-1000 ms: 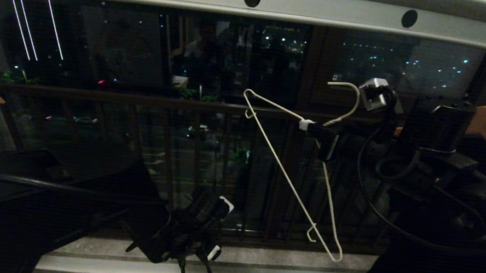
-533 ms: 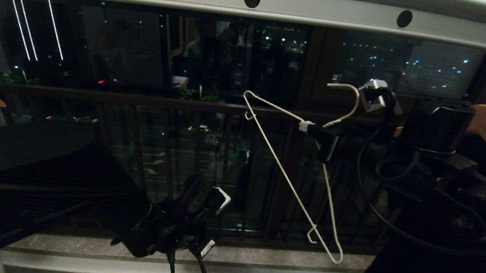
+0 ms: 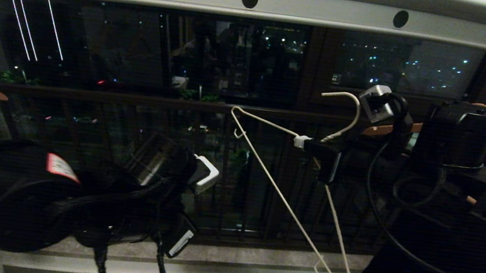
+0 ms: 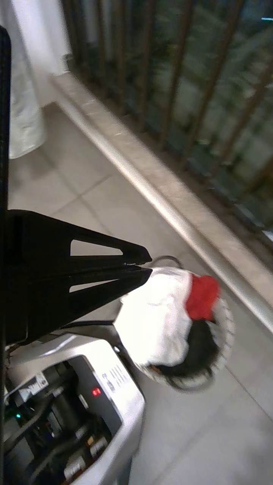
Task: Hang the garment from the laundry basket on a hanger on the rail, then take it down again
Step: Hang the clothes rack on the clothesline
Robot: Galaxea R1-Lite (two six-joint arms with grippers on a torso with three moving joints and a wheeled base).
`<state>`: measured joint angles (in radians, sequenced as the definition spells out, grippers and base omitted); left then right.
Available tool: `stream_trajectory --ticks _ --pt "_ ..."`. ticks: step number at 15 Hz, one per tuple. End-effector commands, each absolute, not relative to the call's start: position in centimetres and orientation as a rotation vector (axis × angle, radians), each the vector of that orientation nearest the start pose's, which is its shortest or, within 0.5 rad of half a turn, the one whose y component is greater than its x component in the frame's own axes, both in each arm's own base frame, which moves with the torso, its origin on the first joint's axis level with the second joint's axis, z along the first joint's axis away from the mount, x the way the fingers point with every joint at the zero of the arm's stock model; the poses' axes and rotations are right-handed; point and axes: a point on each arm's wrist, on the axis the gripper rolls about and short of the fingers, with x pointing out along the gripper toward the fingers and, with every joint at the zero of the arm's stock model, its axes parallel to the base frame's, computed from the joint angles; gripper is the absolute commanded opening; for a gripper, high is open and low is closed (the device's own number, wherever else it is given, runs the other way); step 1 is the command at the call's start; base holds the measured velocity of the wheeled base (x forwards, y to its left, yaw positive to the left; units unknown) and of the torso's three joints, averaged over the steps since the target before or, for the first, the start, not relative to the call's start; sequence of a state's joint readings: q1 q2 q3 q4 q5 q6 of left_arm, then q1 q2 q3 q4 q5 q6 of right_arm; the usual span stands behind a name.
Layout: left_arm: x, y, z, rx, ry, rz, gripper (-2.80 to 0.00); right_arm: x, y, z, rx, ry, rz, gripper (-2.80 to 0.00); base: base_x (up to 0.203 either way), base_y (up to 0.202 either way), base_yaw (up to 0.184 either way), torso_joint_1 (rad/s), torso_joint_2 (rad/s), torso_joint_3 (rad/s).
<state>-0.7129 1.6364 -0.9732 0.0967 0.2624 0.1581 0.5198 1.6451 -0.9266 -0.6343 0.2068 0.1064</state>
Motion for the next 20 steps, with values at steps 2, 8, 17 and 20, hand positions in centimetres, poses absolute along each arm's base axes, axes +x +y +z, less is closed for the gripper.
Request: stream_trajectory --ticks 2,8,17,20 --pt "16.1 -14.0 24.8 0.424 0.455 -0.505 -2.80 21.5 17.3 25.0 0.074 0.134 0.754 -2.80 0.000 0.000 0.000 0.000 0.00 0.000" --pt "10.1 -8.6 31.3 0.295 0.217 -0.499 -2.80 18.8 22.0 27.4 0.029 0.122 0.677 -2.80 0.000 0.000 0.000 0.000 0.00 0.000" --pt "7.4 -6.0 33.6 0.244 0.076 -0.486 -2.80 18.6 21.9 30.8 -0.007 0.047 0.542 -2.80 0.000 0.000 0.000 0.000 0.00 0.000" --pt "7.3 -6.0 34.1 0.209 0.044 -0.486 -2.80 17.3 19.9 30.5 -0.006 0.050 0.484 -2.80 0.000 0.000 0.000 0.000 0.00 0.000"
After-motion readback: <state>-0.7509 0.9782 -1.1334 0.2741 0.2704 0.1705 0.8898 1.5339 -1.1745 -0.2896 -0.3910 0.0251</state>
